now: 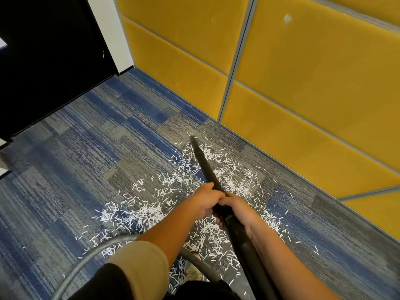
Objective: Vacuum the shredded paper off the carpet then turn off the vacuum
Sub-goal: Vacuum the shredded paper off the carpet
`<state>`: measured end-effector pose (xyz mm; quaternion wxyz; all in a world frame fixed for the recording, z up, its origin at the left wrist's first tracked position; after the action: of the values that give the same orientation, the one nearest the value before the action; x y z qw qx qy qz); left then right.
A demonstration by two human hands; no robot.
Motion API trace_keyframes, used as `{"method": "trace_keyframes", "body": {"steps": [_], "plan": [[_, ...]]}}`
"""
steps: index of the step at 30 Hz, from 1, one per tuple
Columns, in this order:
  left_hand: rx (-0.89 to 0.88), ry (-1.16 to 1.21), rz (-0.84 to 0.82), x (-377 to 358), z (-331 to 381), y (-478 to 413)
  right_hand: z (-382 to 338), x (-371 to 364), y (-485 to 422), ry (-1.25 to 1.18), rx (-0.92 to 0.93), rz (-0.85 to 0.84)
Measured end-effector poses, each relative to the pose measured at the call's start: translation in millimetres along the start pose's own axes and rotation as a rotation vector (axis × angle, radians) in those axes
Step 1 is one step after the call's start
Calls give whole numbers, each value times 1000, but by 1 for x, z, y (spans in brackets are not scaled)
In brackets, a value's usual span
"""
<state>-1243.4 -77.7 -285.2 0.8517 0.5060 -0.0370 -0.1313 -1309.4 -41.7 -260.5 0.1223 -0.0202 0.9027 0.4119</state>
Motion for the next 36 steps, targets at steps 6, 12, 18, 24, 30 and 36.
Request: {"method": "trace_keyframes", "body": {"steps": [6, 12, 18, 24, 30, 36], "plan": [[-10, -3, 24, 4, 4, -7, 10, 1, 1, -200, -2, -67], [0, -7, 18, 5, 1, -8, 17, 0, -2, -242, -10, -25], [34, -60, 30, 10, -9, -6, 23, -7, 2, -227, -34, -21], [41, -67, 46, 19, -14, -4, 28, -14, 1, -187, -27, -61], [-58, -152, 54, 14, 3, -1, 18, -4, -8, -214, 0, -40], [-21, -123, 37, 17, 5, -1, 12, -9, -14, -178, -10, -60]]}}
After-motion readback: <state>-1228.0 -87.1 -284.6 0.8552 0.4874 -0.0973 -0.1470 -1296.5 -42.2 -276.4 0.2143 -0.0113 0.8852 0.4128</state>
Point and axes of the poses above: each hand's wrist, its own y-axis away from the middle knuckle, its own x-axis out of the back of the hand, z = x × y, the point moved 10 cm from there along -y, towards the middle knuckle, and after that the axes turned 6 degrees about x, right-handed, at the moved point
